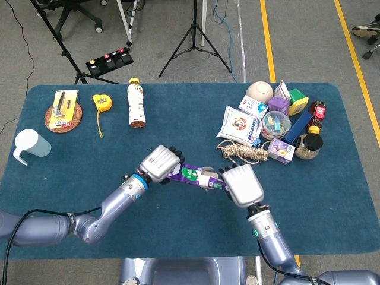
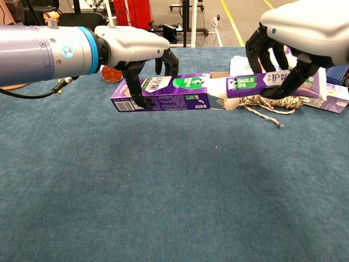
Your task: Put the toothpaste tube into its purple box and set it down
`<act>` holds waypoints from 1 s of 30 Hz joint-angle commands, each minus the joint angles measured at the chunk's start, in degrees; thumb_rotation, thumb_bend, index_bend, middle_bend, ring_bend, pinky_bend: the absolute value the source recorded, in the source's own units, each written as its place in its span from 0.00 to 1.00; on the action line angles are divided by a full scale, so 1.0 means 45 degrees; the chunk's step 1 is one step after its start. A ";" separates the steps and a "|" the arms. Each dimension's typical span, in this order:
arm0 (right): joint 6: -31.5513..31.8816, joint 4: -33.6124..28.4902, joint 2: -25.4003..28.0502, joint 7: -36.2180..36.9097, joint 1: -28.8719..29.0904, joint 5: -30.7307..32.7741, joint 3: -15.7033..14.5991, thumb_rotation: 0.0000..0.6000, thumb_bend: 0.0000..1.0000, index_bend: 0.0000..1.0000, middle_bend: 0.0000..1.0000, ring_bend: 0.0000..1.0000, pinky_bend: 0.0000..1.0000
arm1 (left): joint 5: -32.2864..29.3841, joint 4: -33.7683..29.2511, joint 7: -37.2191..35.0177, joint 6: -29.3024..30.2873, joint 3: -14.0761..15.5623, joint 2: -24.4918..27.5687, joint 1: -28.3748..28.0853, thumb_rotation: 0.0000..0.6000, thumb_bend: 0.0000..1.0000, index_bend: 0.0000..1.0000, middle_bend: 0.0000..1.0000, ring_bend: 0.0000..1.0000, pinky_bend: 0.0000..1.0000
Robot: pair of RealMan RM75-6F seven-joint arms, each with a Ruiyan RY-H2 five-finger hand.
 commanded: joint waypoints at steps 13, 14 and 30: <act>0.0042 0.0579 -0.0531 -0.0553 0.0295 0.0310 -0.0067 1.00 0.54 0.58 0.63 0.59 0.67 | -0.0290 -0.0086 0.0193 0.0173 0.0239 -0.0146 -0.0257 1.00 0.21 0.40 0.34 0.28 0.51; 0.0046 0.0607 -0.0550 -0.0571 0.0307 0.0337 -0.0069 1.00 0.54 0.58 0.63 0.59 0.67 | -0.0313 -0.0083 0.0216 0.0189 0.0254 -0.0167 -0.0274 1.00 0.21 0.40 0.34 0.28 0.51; 0.0293 0.0964 -0.0972 -0.2053 0.0553 0.0125 -0.0658 1.00 0.55 0.58 0.64 0.60 0.67 | -0.1374 -0.0192 0.1032 0.0525 0.0317 -0.0383 -0.0783 1.00 0.21 0.40 0.34 0.28 0.51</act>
